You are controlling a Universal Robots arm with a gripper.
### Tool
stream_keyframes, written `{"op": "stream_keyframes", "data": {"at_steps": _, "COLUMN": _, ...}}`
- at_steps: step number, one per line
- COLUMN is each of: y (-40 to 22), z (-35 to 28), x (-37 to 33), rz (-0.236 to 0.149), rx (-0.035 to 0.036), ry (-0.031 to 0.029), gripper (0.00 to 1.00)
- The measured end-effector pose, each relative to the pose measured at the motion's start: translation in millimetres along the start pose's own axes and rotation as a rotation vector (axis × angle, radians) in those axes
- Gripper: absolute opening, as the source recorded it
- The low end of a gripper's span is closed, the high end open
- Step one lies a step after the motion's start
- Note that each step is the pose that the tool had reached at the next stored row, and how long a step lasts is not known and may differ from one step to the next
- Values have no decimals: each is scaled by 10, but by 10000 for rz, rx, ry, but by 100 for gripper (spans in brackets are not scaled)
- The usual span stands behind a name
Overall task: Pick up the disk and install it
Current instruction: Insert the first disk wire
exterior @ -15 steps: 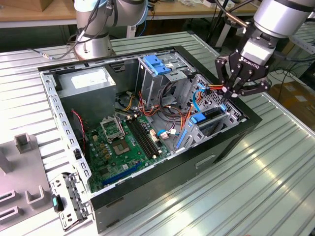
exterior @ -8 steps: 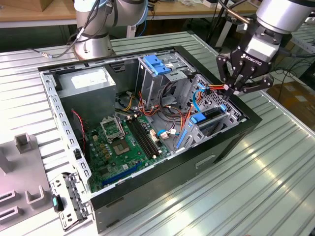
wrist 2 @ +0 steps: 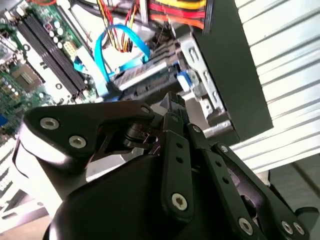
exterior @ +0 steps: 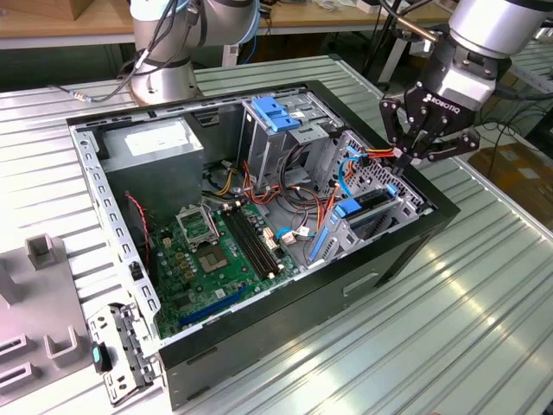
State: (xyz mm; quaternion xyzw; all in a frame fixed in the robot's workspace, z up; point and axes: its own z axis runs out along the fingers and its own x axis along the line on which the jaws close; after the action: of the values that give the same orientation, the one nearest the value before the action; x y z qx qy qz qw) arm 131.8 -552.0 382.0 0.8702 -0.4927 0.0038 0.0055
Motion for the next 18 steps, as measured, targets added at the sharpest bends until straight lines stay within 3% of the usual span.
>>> {"op": "stream_keyframes", "data": {"at_steps": 4, "y": -73, "z": 0, "x": -37, "rz": -181, "rx": 9, "ry": 6, "gripper": 11}}
{"op": "stream_keyframes", "data": {"at_steps": 8, "y": -92, "z": -1, "x": -30, "rz": -574, "rx": 13, "ry": 9, "gripper": 11}}
{"op": "stream_keyframes", "data": {"at_steps": 13, "y": -98, "z": 0, "x": -26, "rz": -1562, "rx": 50, "ry": -24, "gripper": 11}}
{"op": "stream_keyframes", "data": {"at_steps": 15, "y": -108, "z": 1, "x": -19, "rz": -1835, "rx": 87, "ry": -71, "gripper": 11}}
{"op": "stream_keyframes", "data": {"at_steps": 16, "y": -145, "z": 2, "x": 2, "rz": -2320, "rx": 114, "ry": -101, "gripper": 24}}
{"op": "stream_keyframes", "data": {"at_steps": 18, "y": -163, "z": 3, "x": 12, "rz": -2454, "rx": 115, "ry": -101, "gripper": 24}}
